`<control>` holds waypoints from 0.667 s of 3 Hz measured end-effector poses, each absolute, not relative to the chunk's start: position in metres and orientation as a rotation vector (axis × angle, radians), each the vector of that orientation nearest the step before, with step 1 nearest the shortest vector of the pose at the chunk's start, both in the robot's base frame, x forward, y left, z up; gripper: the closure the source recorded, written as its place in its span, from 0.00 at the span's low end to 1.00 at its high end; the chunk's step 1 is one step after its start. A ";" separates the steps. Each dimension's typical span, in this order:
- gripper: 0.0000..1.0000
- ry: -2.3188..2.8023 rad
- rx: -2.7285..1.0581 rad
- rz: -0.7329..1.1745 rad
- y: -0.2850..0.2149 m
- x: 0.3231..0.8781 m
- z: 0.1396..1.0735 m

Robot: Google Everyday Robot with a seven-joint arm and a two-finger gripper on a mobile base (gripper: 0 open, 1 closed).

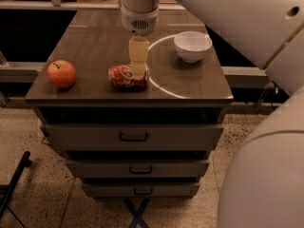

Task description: Knock coke can over

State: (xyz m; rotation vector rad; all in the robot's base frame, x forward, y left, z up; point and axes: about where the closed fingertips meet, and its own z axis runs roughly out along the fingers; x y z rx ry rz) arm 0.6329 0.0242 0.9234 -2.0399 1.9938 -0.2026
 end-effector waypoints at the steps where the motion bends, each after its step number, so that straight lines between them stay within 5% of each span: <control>1: 0.00 1.994 -2.040 -0.203 0.024 0.633 0.923; 2: 0.00 1.925 -2.040 -0.180 0.011 0.636 0.930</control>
Offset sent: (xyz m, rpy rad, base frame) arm 0.0076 -0.0410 0.0222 0.1181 -0.0765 0.1204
